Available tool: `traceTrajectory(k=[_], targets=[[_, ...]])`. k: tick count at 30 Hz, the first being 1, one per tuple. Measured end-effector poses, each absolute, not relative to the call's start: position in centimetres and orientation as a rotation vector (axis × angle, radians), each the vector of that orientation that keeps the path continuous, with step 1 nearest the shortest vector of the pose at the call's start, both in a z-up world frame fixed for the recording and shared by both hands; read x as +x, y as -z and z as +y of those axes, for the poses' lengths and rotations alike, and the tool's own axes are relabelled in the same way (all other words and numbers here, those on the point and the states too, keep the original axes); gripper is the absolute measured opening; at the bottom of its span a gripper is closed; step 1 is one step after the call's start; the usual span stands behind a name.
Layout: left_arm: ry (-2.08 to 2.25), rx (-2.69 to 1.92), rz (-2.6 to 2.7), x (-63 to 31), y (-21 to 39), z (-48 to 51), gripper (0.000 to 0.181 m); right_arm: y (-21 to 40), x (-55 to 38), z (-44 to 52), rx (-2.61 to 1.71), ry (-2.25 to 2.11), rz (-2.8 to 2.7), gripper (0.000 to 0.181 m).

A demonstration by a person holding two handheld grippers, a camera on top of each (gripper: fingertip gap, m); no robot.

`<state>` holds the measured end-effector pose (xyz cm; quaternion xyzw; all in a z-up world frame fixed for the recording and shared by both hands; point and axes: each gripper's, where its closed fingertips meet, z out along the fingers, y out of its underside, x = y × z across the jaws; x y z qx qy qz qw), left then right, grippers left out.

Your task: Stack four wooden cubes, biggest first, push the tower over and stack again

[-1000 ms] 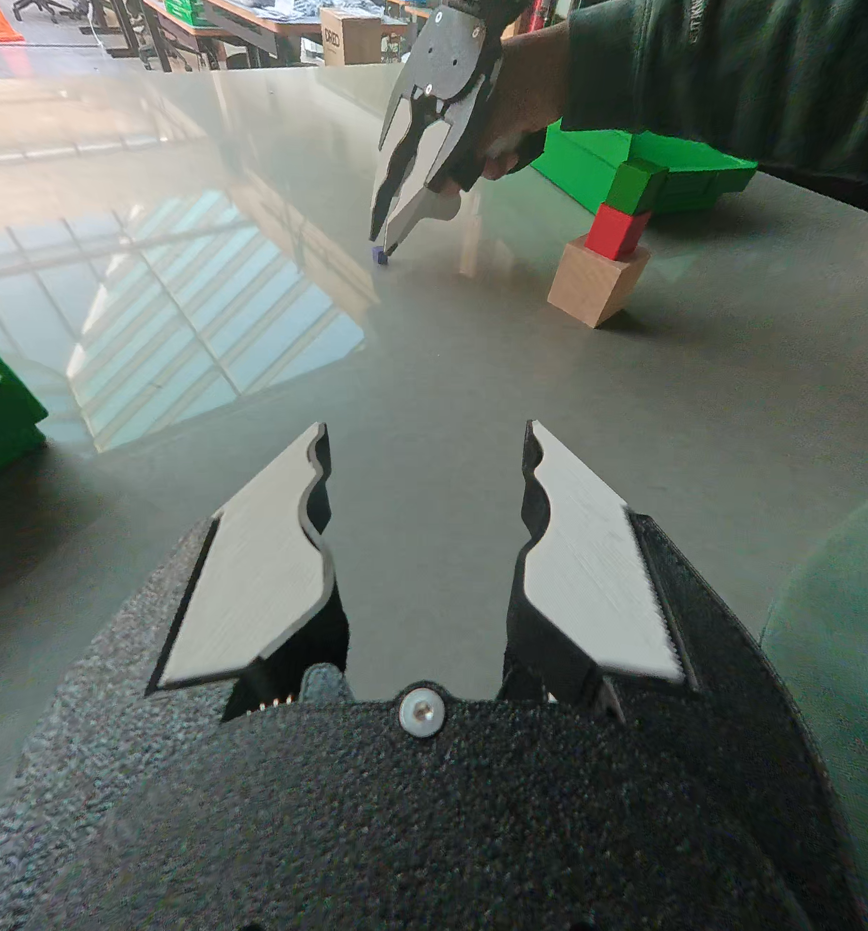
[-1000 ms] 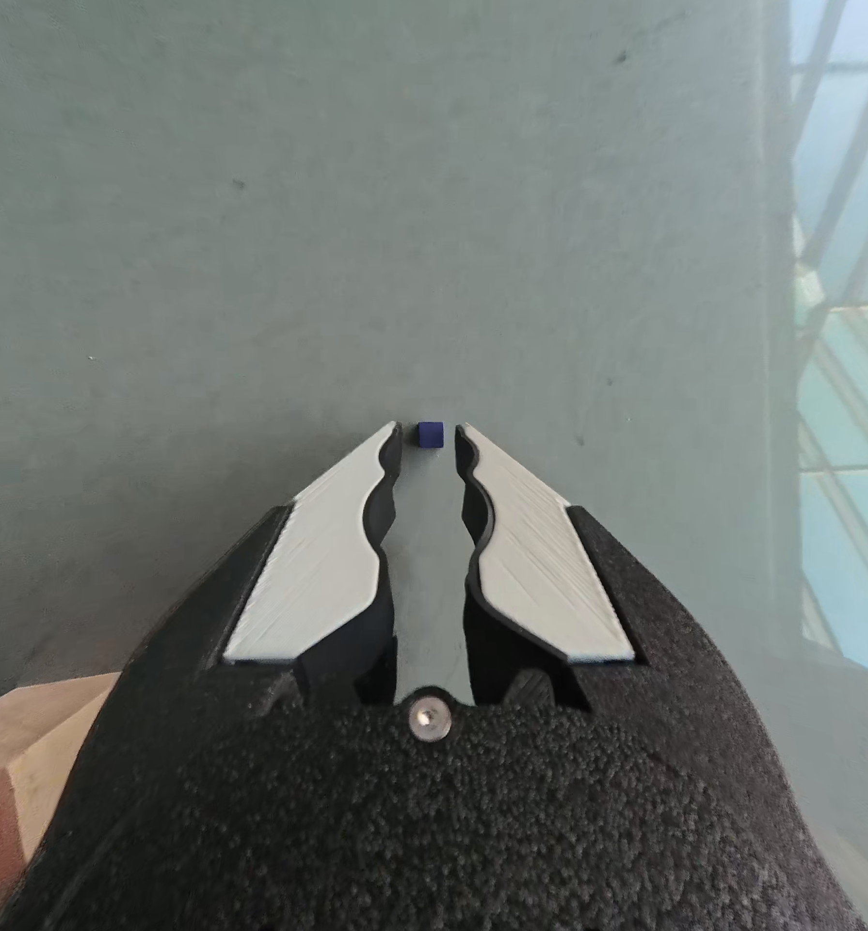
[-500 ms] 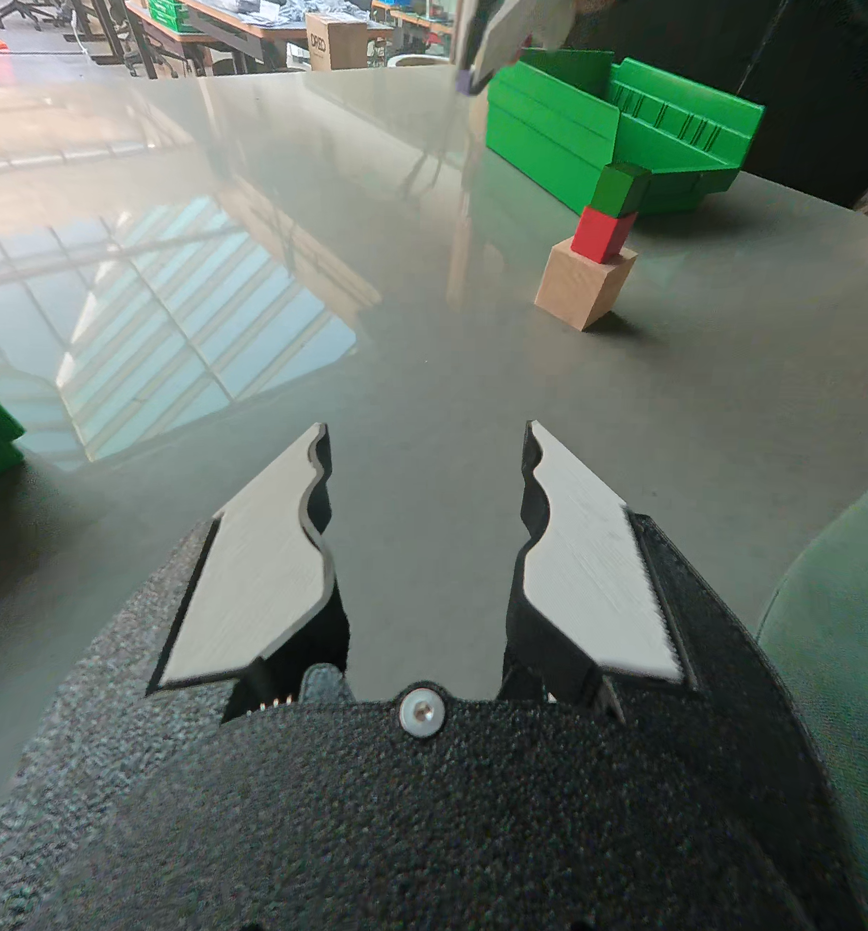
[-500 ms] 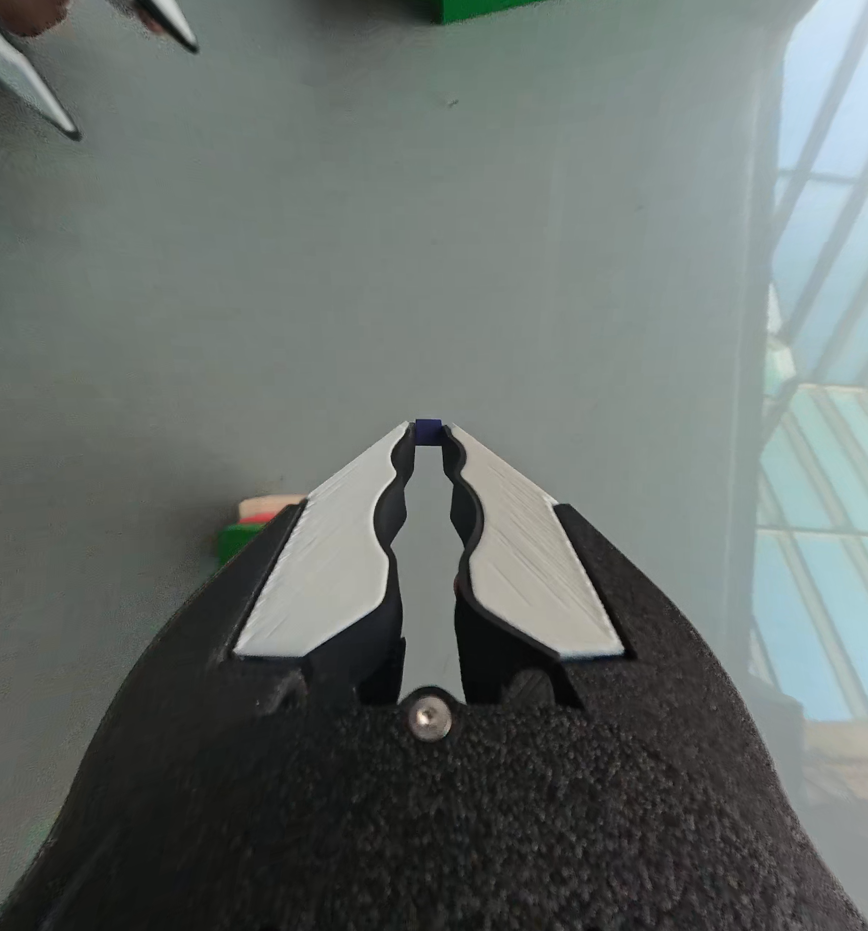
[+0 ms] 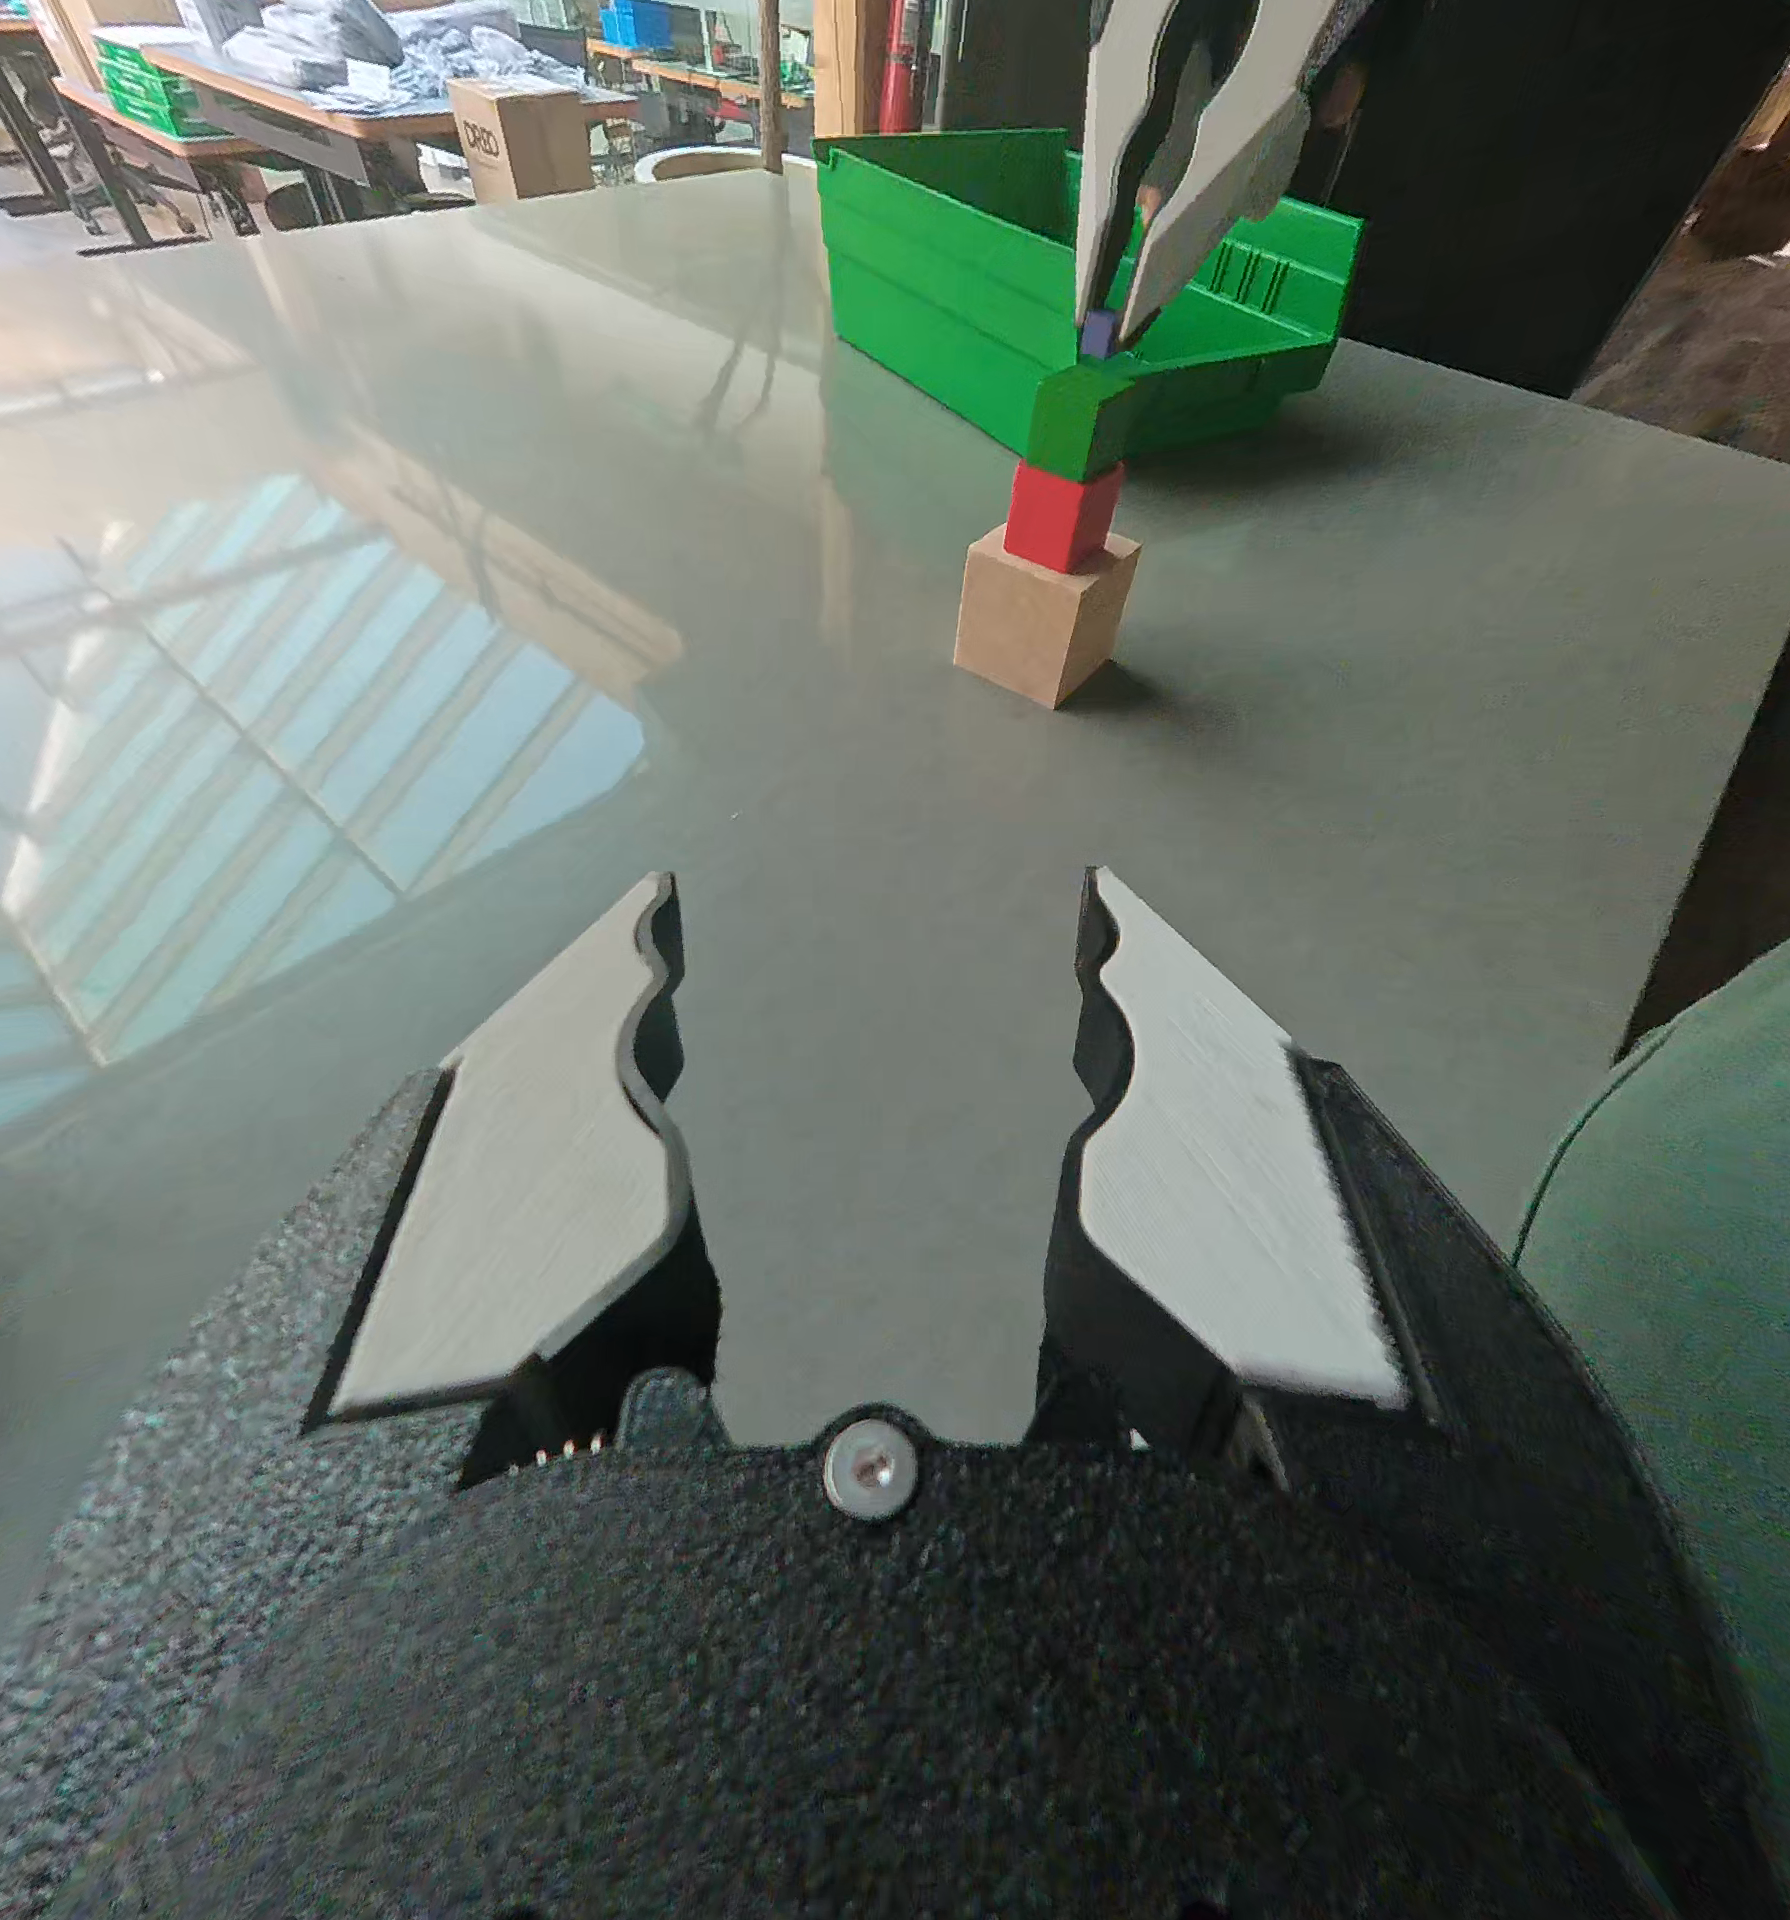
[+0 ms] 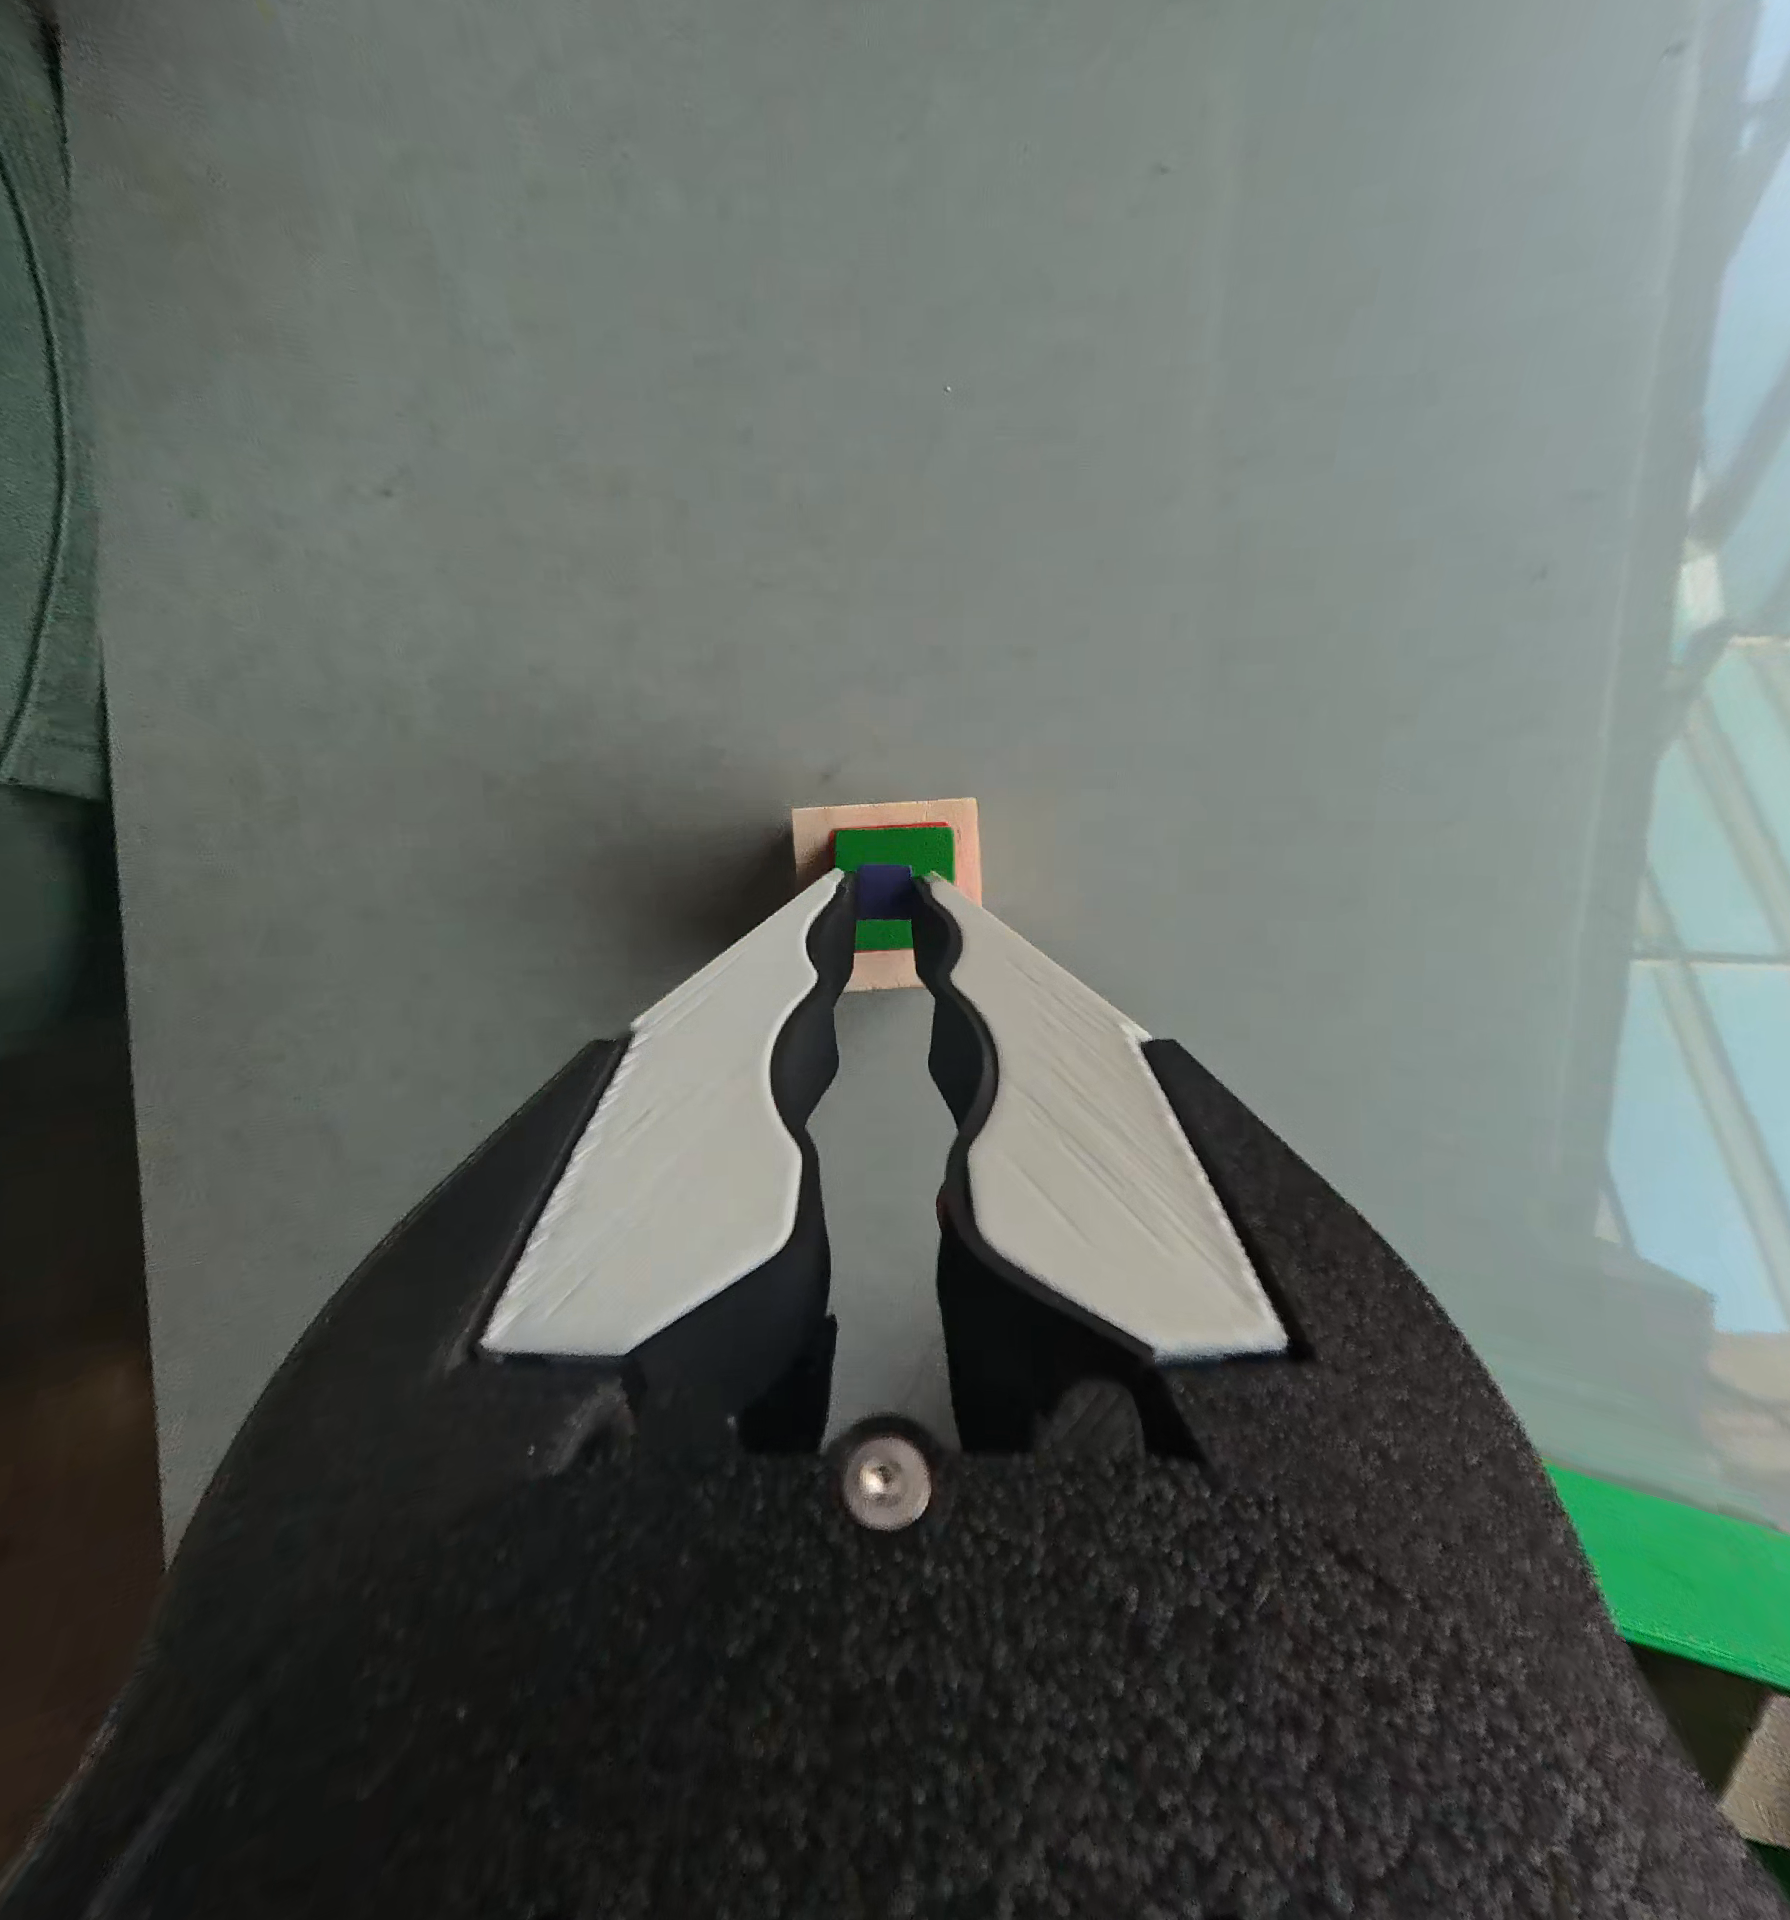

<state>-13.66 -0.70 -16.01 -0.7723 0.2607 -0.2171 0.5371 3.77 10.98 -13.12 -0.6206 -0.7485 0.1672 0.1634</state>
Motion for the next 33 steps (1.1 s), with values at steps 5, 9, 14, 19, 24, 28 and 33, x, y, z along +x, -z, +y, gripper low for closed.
traceTrajectory(k=[5,9,14,19,24,28,33], targets=[[0.51,-1.839,0.618,-13.9,16.0,-0.9,0.076,13.6,3.6,11.0,-1.771,-0.459,-2.138,0.01],[0.507,-1.839,0.614,-14.1,15.9,-1.0,0.076,13.7,3.5,11.1,-1.777,-0.463,-2.134,0.01],[0.509,-1.843,0.613,-14.1,16.1,-0.9,0.076,13.9,3.6,11.3,-1.78,-0.458,-2.138,0.01],[0.512,-1.846,0.611,-14.0,16.2,-0.9,0.076,14.0,3.6,11.3,-1.786,-0.46,-2.14,0.014],[0.51,-1.842,0.61,-14.1,16.1,-0.9,0.076,12.5,3.5,11.3,-1.759,-0.497,-2.084,0.019],[0.504,-1.838,0.595,-14.3,16.0,-0.8,0.076,9.3,3.1,12.2,-1.664,-0.505,-1.845,0.026],[0.495,-1.83,0.56,-14.8,15.8,-0.9,0.077,7.7,5.2,12.0,-1.632,-0.522,-1.437,0.044]])
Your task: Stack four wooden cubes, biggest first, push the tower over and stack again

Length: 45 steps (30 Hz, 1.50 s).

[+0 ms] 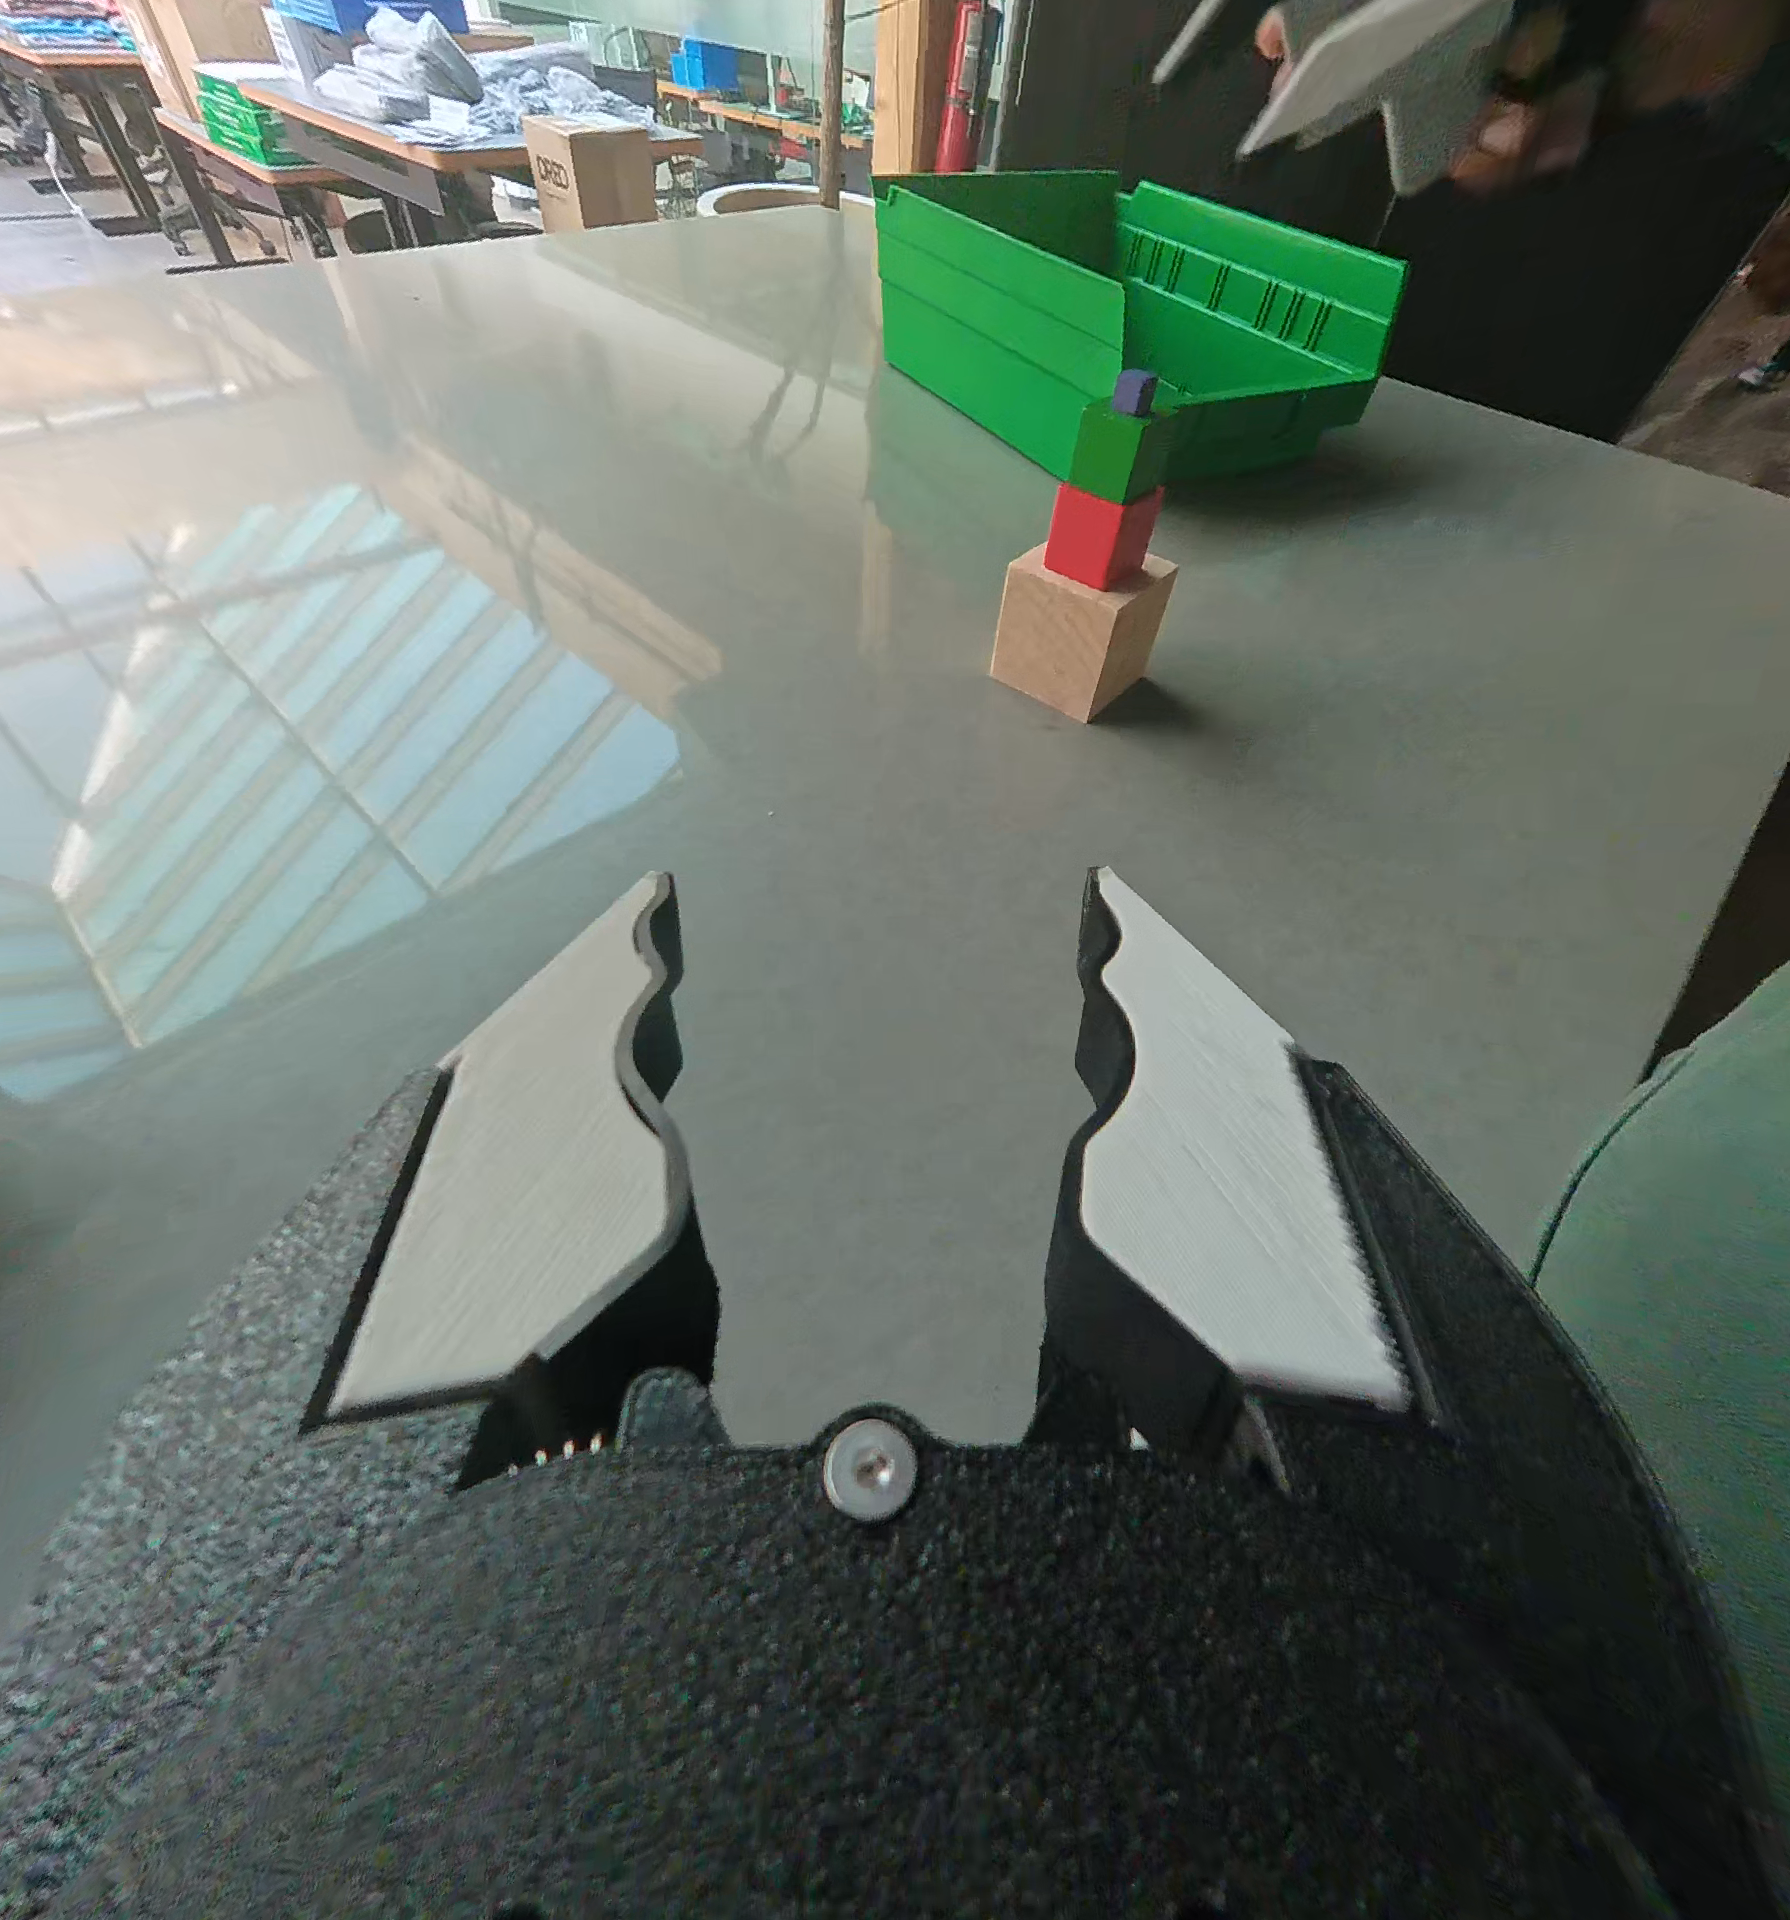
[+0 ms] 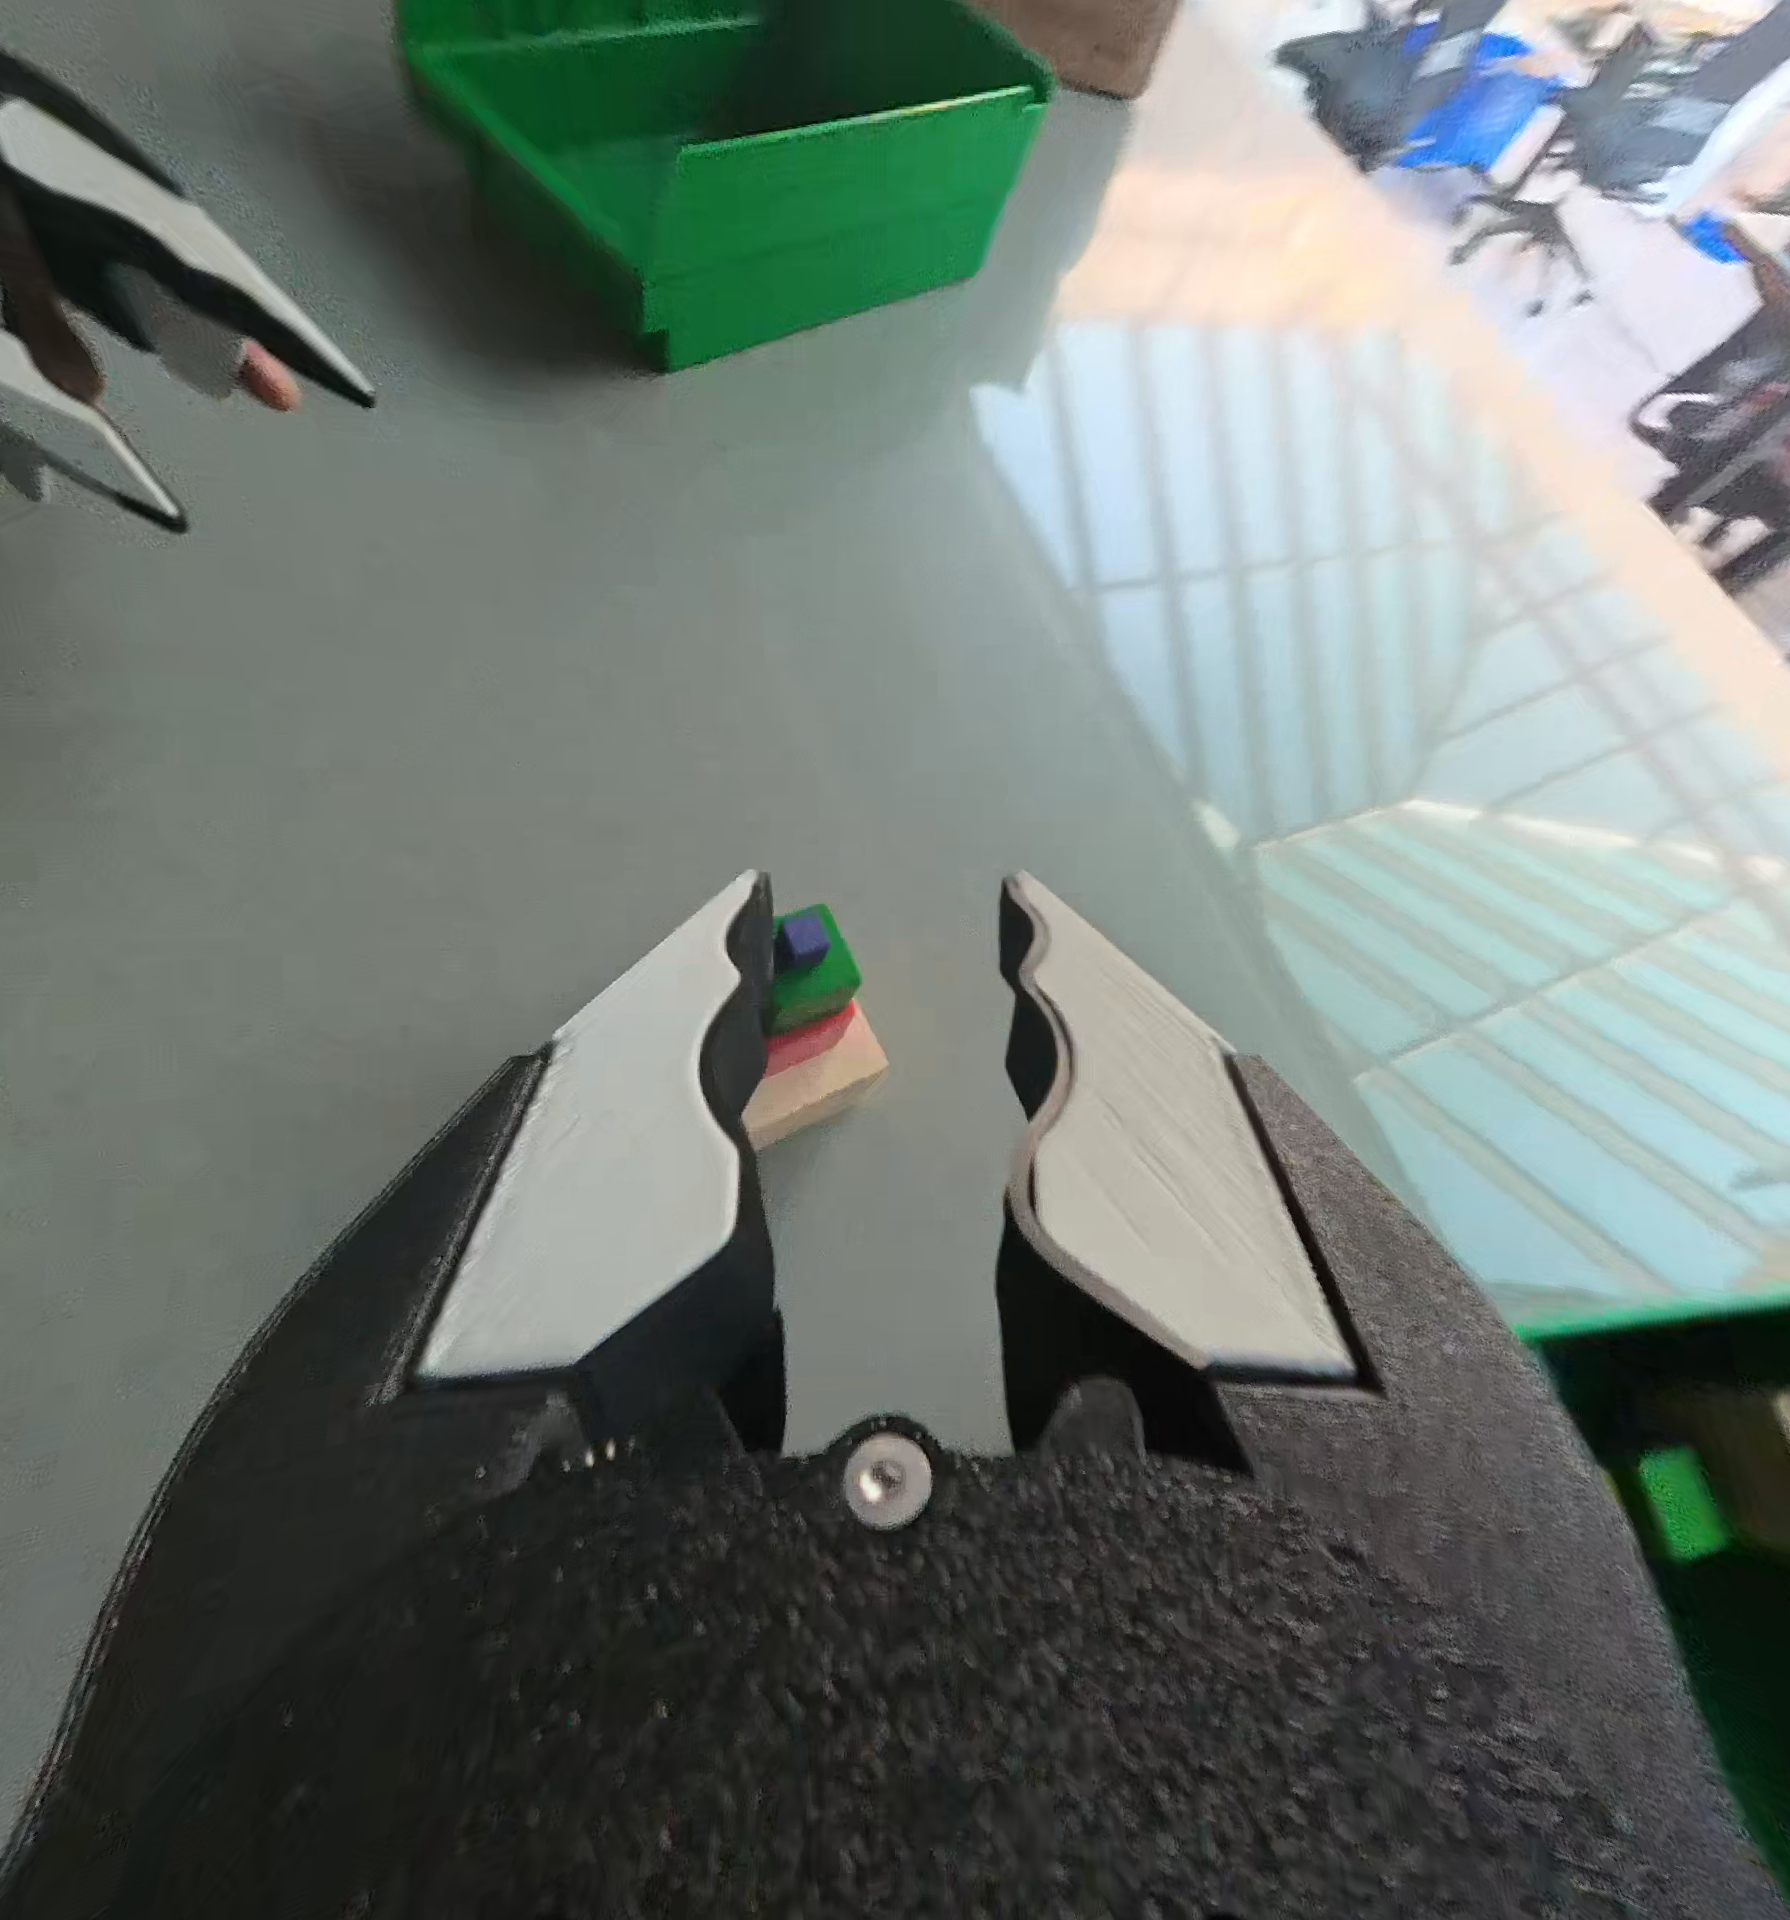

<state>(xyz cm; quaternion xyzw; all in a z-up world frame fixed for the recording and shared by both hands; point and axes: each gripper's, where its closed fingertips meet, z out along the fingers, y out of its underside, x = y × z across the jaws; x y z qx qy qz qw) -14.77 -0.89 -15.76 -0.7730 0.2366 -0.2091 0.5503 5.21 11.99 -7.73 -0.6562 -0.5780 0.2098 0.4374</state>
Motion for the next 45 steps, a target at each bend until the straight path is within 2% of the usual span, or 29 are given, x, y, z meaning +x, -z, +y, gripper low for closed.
traceTrajectory(k=[4,13,22,34,38,40,43,45], targets=[[0.489,-1.834,0.549,-14.9,15.9,-0.9,0.077,10.4,7.5,10.0,-1.697,-0.517,-1.239,0.056],[0.471,-1.839,0.555,-14.6,16.3,-0.4,0.077,15.5,8.2,5.0,-1.795,-0.534,-0.958,0.071],[0.468,-1.867,0.538,-14.9,17.3,-0.1,0.077,18.5,9.0,3.5,-1.865,-0.534,-0.78,0.069],[0.463,-1.875,0.539,-14.8,17.4,-0.1,0.077,18.7,9.9,3.6,-1.865,-0.519,-0.755,0.068],[0.455,-1.882,0.54,-15.0,17.5,-0.4,0.077,18.7,10.3,4.0,-1.864,-0.497,-0.728,0.055],[0.452,-1.884,0.537,-15.1,17.6,-0.5,0.077,18.6,10.7,4.5,-1.859,-0.464,-0.698,0.039],[0.448,-1.888,0.53,-15.3,17.6,-0.7,0.076,18.3,11.8,6.1,-1.862,-0.376,-0.625,0.0],[0.444,-1.89,0.528,-15.4,17.7,-0.8,0.077,18.3,12.1,7.3,-1.872,-0.343,-0.582,0.0]])
